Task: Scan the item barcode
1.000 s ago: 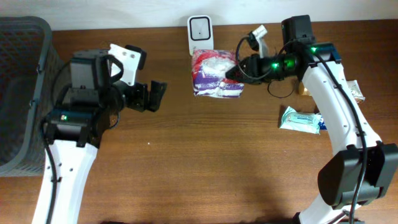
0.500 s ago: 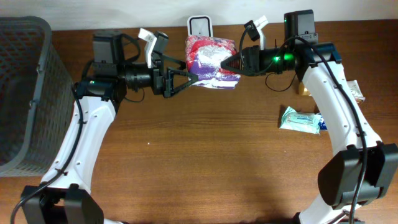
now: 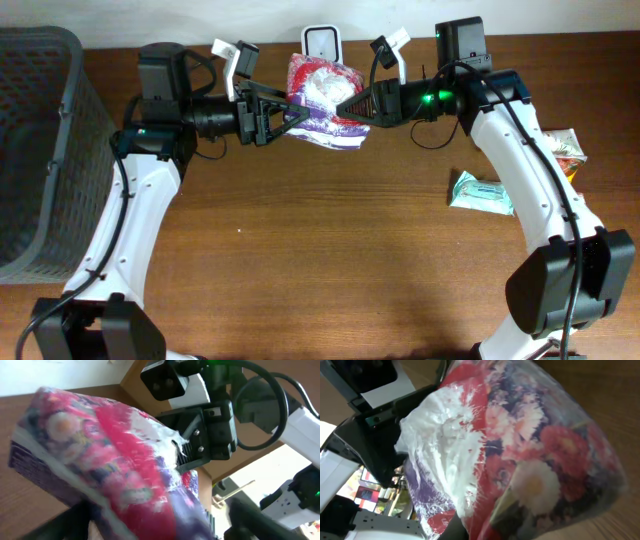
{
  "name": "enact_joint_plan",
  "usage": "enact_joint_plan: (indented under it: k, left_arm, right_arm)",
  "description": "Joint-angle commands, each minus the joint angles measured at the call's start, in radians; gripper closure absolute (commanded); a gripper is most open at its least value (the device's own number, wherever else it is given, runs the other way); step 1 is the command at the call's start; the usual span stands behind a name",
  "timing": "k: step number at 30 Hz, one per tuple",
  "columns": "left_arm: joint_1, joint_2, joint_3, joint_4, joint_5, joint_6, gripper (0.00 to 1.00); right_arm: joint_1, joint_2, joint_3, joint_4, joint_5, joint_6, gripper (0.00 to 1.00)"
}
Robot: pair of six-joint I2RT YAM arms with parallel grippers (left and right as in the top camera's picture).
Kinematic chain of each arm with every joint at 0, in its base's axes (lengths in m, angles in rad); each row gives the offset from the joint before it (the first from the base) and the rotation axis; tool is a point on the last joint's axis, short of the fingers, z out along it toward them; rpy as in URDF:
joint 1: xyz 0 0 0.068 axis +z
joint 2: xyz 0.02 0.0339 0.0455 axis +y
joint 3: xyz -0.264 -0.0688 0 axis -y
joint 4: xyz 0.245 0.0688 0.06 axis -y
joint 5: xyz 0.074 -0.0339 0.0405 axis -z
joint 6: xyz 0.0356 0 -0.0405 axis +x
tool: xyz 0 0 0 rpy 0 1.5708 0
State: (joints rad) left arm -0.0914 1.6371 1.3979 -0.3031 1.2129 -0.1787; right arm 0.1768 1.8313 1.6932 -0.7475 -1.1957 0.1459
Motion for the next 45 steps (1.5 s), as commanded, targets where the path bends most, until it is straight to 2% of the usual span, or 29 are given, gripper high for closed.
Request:
enact_joint_plan:
  k: [1,2,5,7,8,9,10,11,12,13,15,16,18,20,23,26,28,30,34,38,41,45]
  left_arm:
    - [-0.015,0.018,0.009,0.003,0.021,0.011,0.12]
    - [-0.015,0.018,0.009,0.003,0.021,0.011,0.16]
    - [-0.015,0.018,0.009,0.002,0.001,0.011,0.55]
    - [-0.015,0.018,0.009,0.003,-0.010,0.011,0.69]
    - [-0.015,0.018,0.009,0.002,-0.008,0.011,0.90]
    - [-0.015,0.018,0.009,0.002,-0.008,0.011,1.00]
    - [-0.015,0.018,0.009,0.002,-0.008,0.011,1.00]
    - [-0.015,0.018,0.009,0.002,-0.008,0.010,1.00]
    - [-0.015,0.018,0.009,0.002,-0.008,0.006,1.00]
    - [-0.015,0.018,0.009,0.003,-0.009,0.001,1.00]
    - [-0.010,0.018,0.009,0.003,-0.009,-0.016,1.00]
    - [-0.007,0.018,0.009,0.003,-0.009,-0.017,1.00]
    - [0.010,0.018,0.009,0.003,-0.042,-0.130,1.00]
    - [0.040,0.018,0.009,0.003,-0.104,-0.341,1.00]
    - [0.088,0.018,0.009,-0.014,-0.225,-0.550,1.00]
    - [0.101,0.018,0.009,-0.126,-0.388,-0.773,1.00]
    - [0.101,0.018,0.009,-0.160,-0.398,-0.890,1.00]
    - [0.101,0.018,0.009,-0.163,-0.298,-1.014,1.00]
    - [0.103,0.018,0.009,-0.162,-0.156,-1.116,1.00]
    - [0.108,0.018,0.009,-0.162,-0.081,-1.120,1.00]
    - [0.109,0.018,0.009,-0.162,-0.050,-1.120,1.00]
    - [0.114,0.018,0.009,-0.161,0.043,-1.119,1.00]
  right_arm:
    - [0.032,-0.035,0.008,0.003,-0.084,-0.018,0.96]
    - [0.032,-0.035,0.008,0.003,-0.084,-0.018,0.96]
    - [0.033,-0.035,0.008,-0.020,-0.084,-0.018,0.96]
    - [0.033,-0.035,0.008,-0.035,-0.084,-0.019,0.96]
    - [0.033,-0.035,0.008,-0.042,-0.084,-0.034,0.96]
    - [0.032,-0.035,0.008,-0.042,-0.084,-0.037,0.96]
    - [0.032,-0.035,0.008,-0.041,-0.084,-0.037,0.95]
    - [0.031,-0.036,0.008,-0.029,-0.083,-0.038,0.75]
    - [0.024,-0.038,0.008,0.002,-0.081,-0.037,0.62]
    - [0.010,-0.045,0.008,0.044,-0.076,-0.037,0.44]
    - [-0.017,-0.065,0.012,0.090,-0.077,-0.037,0.01]
    - [-0.033,-0.081,0.015,0.105,-0.076,-0.037,0.01]
    - [-0.066,-0.113,0.015,0.117,-0.051,-0.039,0.02]
    - [-0.093,-0.143,0.015,0.084,0.098,-0.118,0.02]
    - [-0.069,-0.193,0.014,-0.060,0.456,-0.264,0.02]
    - [-0.018,-0.204,0.014,-0.163,0.666,-0.396,0.02]
    - [0.030,-0.204,0.011,-0.199,0.823,-0.470,0.02]
    - [0.097,-0.204,0.011,-0.191,0.909,-0.517,0.01]
    - [0.185,-0.204,0.011,-0.129,0.913,-0.581,0.02]
    - [0.203,-0.204,0.011,-0.044,0.908,-0.591,0.02]
    - [0.202,-0.201,0.011,-0.039,0.768,-0.689,0.01]
    - [0.202,-0.191,0.010,-0.030,0.683,-0.780,0.01]
